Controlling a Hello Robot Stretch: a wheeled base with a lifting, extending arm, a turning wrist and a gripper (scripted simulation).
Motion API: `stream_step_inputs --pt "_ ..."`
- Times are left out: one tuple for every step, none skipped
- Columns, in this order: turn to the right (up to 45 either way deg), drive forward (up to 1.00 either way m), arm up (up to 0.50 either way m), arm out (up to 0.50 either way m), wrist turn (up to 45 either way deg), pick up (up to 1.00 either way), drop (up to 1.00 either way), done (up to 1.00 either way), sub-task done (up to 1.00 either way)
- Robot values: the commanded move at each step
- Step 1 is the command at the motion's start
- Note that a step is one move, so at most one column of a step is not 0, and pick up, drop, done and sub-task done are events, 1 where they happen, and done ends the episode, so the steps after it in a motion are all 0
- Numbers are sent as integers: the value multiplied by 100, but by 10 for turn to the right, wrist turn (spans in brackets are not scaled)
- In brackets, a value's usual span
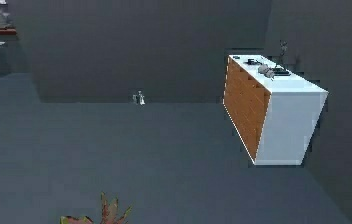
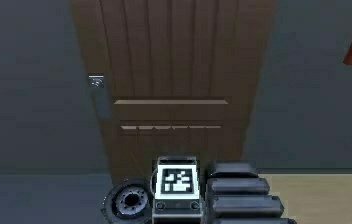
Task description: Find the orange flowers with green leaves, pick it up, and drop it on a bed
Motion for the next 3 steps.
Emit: stream_step_inputs --pt "0 65 0 0 0 0 0 0 0" --pt "-450 0 0 0 0 0 0 0 0" --pt "-240 0 0 0 0 0 0 0 0"
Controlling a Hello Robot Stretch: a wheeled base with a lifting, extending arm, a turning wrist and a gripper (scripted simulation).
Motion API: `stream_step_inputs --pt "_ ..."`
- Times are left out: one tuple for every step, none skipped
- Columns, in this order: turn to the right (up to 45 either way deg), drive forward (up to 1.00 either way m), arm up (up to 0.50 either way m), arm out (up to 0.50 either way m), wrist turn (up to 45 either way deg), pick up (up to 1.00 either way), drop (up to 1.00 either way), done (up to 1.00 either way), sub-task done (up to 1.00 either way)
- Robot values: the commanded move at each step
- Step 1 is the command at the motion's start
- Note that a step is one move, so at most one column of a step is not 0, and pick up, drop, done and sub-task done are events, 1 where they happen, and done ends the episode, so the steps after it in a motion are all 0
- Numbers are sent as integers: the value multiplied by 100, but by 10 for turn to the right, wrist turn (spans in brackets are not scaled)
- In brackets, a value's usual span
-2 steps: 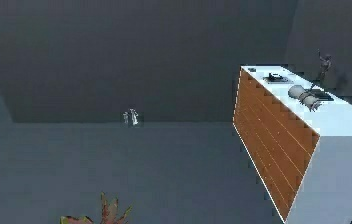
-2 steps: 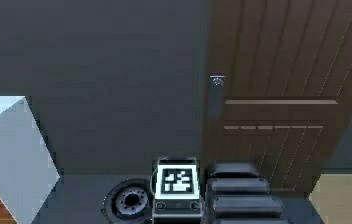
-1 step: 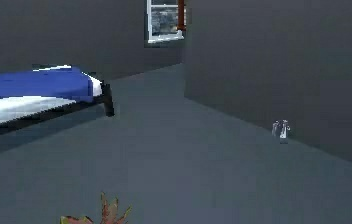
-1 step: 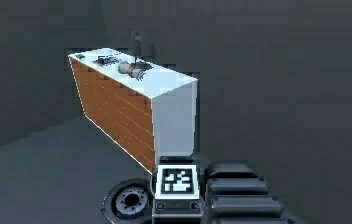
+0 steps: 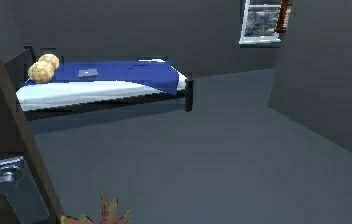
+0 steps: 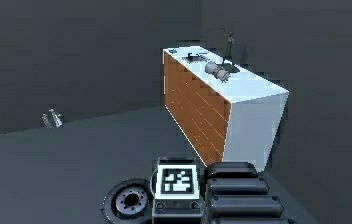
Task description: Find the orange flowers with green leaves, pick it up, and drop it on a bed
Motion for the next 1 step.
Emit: stream_step_inputs --pt "0 100 0 0 0 0 0 0 0"
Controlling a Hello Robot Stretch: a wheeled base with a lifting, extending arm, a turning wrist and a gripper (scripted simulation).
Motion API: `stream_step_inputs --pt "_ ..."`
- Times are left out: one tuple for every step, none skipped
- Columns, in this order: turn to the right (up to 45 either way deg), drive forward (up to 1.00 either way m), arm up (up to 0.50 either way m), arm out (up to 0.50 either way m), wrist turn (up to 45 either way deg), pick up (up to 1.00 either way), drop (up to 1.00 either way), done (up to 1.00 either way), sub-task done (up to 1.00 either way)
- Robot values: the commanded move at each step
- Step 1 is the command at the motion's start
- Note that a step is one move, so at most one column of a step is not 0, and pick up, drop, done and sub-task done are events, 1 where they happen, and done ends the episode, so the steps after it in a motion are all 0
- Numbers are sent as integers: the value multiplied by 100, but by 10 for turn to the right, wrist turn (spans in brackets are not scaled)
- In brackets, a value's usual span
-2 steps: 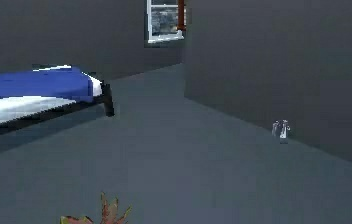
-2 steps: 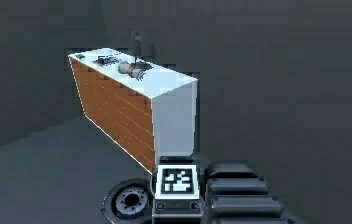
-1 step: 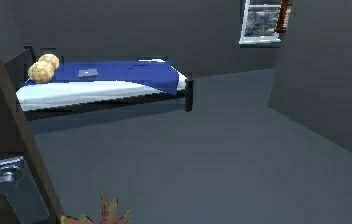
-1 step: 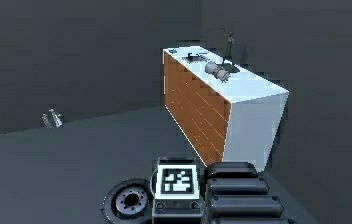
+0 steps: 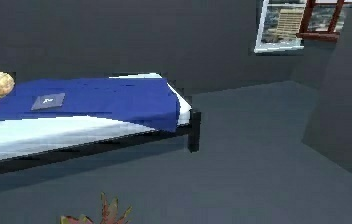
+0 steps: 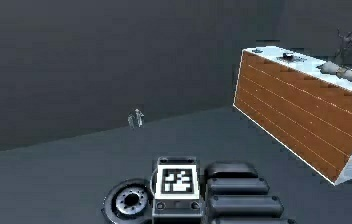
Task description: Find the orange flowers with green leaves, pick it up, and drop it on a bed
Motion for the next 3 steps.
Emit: stream_step_inputs --pt "-30 0 0 0 0 0 0 0 0" --pt "0 5 0 0 0 0 0 0 0" --pt "-330 0 0 0 0 0 0 0 0"
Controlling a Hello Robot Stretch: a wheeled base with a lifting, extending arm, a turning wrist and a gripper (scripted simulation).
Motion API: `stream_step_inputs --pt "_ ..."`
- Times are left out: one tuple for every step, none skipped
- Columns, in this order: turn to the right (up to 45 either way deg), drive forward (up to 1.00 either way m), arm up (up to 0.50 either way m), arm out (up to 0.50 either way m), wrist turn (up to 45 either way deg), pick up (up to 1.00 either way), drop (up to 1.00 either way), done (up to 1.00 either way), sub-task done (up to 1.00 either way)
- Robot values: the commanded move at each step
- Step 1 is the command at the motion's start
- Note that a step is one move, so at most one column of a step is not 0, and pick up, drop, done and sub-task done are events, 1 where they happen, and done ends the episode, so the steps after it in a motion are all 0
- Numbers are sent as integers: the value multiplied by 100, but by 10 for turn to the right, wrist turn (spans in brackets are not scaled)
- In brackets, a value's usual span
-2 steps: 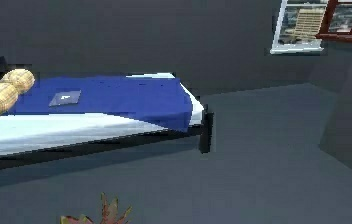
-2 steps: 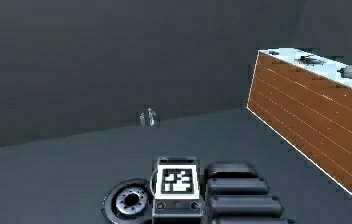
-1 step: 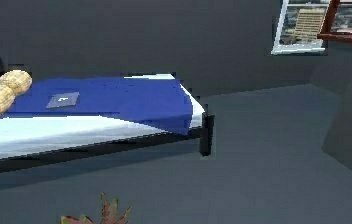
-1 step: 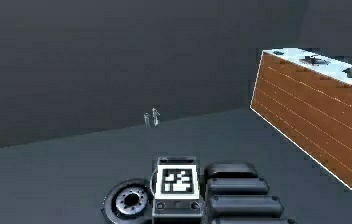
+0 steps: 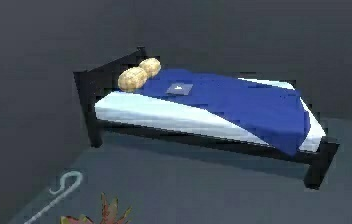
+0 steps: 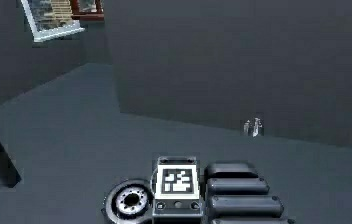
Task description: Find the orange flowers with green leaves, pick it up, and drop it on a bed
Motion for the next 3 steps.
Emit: stream_step_inputs --pt "0 100 0 0 0 0 0 0 0" --pt "-360 0 0 0 0 0 0 0 0" --pt "-30 0 0 0 0 0 0 0 0"
